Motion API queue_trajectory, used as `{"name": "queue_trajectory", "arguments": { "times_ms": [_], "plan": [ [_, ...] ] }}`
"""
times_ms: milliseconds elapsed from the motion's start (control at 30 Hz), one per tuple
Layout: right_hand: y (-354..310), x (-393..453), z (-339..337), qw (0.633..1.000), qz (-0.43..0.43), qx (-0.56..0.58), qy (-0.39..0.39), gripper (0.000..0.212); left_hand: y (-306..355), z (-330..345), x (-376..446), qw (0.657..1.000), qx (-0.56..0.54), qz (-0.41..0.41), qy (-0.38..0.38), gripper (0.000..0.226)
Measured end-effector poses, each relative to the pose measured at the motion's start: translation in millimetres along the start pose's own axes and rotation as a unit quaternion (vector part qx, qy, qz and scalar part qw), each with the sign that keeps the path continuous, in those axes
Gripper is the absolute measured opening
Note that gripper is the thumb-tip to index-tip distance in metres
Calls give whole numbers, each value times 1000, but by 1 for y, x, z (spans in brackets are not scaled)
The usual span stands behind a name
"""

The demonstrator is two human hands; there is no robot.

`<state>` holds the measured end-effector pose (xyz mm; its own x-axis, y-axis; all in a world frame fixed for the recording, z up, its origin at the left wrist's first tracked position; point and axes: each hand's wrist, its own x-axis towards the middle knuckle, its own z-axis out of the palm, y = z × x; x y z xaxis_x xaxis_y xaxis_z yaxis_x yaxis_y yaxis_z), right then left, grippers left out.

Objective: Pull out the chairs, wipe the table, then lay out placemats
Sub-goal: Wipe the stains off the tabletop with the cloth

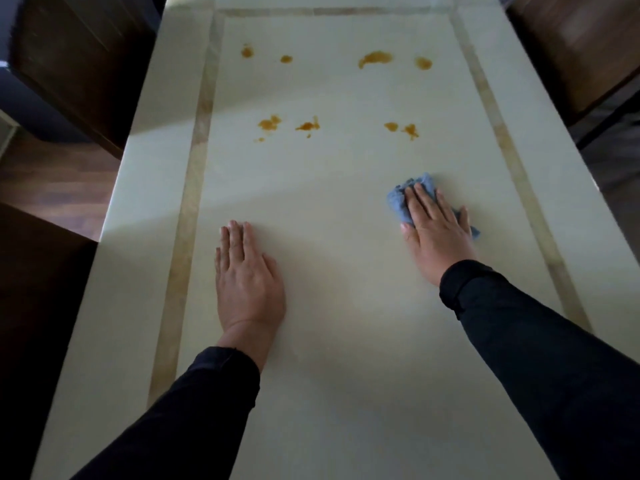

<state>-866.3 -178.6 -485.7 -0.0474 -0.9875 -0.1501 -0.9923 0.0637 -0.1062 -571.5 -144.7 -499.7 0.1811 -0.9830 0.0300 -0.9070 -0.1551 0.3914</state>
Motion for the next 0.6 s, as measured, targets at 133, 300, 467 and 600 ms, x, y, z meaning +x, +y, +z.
{"name": "queue_trajectory", "arguments": {
  "times_ms": [133, 300, 467, 600],
  "plan": [
    [22, -38, -4, 998, 35, 30, -31, 60, 2, -4, 0, 999, 33, -3, -27, 59],
    [54, -71, -21, 995, 69, 19, -72, 68, 29, -28, -11, 988, 92, -40, -115, 62],
    [83, -105, -43, 988, 131, 22, -83, 33, 73, -48, -91, 985, -6, -27, -168, 60],
    [92, -148, -62, 993, 55, 106, 2, 34, 114, -55, -147, 968, -124, -33, -216, 53]
  ]
}}
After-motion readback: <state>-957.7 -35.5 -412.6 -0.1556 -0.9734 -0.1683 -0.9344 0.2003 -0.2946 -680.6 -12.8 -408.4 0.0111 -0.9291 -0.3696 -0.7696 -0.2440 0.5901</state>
